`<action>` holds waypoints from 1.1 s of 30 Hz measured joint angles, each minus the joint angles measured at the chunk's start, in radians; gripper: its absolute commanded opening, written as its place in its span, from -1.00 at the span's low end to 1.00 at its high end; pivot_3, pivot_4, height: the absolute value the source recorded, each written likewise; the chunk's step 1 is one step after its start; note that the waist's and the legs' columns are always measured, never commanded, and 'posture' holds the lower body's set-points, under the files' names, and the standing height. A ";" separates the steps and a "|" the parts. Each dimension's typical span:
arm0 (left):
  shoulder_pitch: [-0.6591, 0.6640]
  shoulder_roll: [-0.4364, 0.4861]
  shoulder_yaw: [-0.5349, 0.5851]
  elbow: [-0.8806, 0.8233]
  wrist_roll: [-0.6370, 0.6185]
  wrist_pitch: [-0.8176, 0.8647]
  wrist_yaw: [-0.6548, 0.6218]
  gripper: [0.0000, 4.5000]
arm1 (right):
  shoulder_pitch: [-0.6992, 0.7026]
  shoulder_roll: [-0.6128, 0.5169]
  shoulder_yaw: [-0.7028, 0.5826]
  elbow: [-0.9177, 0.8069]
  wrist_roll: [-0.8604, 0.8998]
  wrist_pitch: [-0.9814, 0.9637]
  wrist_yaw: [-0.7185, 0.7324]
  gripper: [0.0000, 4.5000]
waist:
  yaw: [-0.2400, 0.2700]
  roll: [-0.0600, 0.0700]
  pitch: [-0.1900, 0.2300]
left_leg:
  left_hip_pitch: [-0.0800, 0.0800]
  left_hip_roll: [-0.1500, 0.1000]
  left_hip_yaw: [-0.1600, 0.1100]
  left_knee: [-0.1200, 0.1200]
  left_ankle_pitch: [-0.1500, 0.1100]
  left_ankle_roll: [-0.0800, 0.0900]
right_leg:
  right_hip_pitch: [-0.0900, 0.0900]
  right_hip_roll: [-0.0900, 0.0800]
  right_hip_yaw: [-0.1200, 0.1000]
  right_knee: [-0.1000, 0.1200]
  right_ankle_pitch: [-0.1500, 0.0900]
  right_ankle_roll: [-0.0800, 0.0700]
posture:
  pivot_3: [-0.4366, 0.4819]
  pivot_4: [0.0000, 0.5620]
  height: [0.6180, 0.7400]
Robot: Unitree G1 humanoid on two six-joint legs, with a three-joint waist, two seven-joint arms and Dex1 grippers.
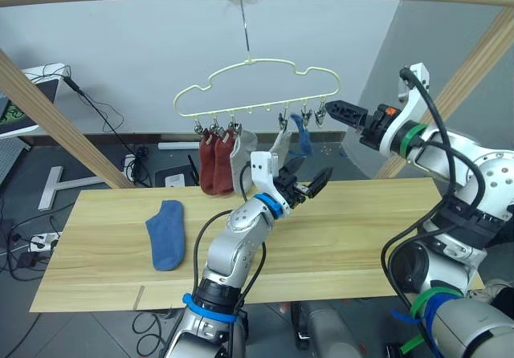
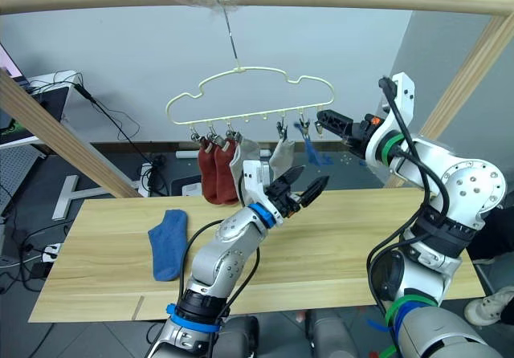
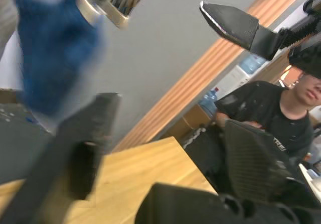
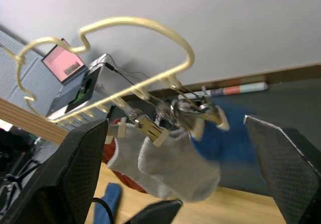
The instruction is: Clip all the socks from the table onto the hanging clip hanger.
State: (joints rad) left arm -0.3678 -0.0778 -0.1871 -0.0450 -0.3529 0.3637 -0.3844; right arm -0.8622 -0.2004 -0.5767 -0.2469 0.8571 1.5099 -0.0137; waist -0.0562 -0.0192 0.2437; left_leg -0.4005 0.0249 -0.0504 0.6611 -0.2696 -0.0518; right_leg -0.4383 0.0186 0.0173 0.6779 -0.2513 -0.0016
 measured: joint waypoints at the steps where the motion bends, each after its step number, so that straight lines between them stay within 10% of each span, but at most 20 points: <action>1: 0.002 0.008 0.002 -0.001 -0.001 0.005 -0.003 0.99 | 0.044 -0.030 0.041 -0.030 -0.015 -0.033 0.015 1.00 | 0.000 0.000 0.000 | 0.000 0.000 0.000 0.000 0.000 0.000 | 0.000 0.000 0.000 0.000 0.000 0.000 | -0.21 -0.14 1.00; 12: 0.102 0.330 0.118 -0.195 -0.022 0.087 -0.115 0.99 | 0.374 -0.210 0.385 -0.158 -0.287 -0.483 0.176 1.00 | -0.001 0.000 0.001 | 0.001 0.001 0.001 0.000 0.000 -0.001 | -0.001 0.004 0.001 0.000 0.000 0.001 | -0.06 -0.15 1.00; 19: 0.146 0.587 0.297 -0.341 -0.105 0.133 -0.220 1.00 | 0.432 -0.176 0.526 -0.157 -0.452 -0.735 0.191 0.64 | 0.001 -0.006 0.007 | 0.001 0.004 0.000 -0.001 0.000 -0.001 | -0.003 0.004 0.001 0.000 -0.001 0.000 | 0.03 -0.16 1.00; 25: 0.145 0.627 0.317 -0.441 -0.190 0.200 -0.237 1.00 | 0.414 -0.085 0.579 -0.116 -0.522 -0.836 0.180 0.23 | 0.027 -0.006 0.007 | 0.000 0.004 0.000 -0.001 0.001 -0.002 | -0.003 -0.002 0.001 -0.001 -0.001 0.000 | 0.08 -0.17 1.00; 33: 0.163 0.643 0.349 -0.464 -0.231 0.238 -0.221 1.00 | 0.371 -0.026 0.599 -0.028 -0.606 -0.897 0.144 0.23 | 0.030 -0.006 0.007 | 0.000 0.004 0.001 0.000 0.001 -0.002 | -0.002 -0.003 0.001 -0.001 -0.001 0.000 | 0.11 -0.16 1.00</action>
State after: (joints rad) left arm -0.2049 0.5649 0.1617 -0.5092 -0.5841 0.6021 -0.6056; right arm -0.4907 -0.2263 0.0218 -0.2746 0.2511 0.6131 0.1305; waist -0.0258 -0.0255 0.2512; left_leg -0.4006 0.0288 -0.0498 0.6606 -0.2691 -0.0534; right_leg -0.4407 0.0153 0.0184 0.6765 -0.2519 -0.0011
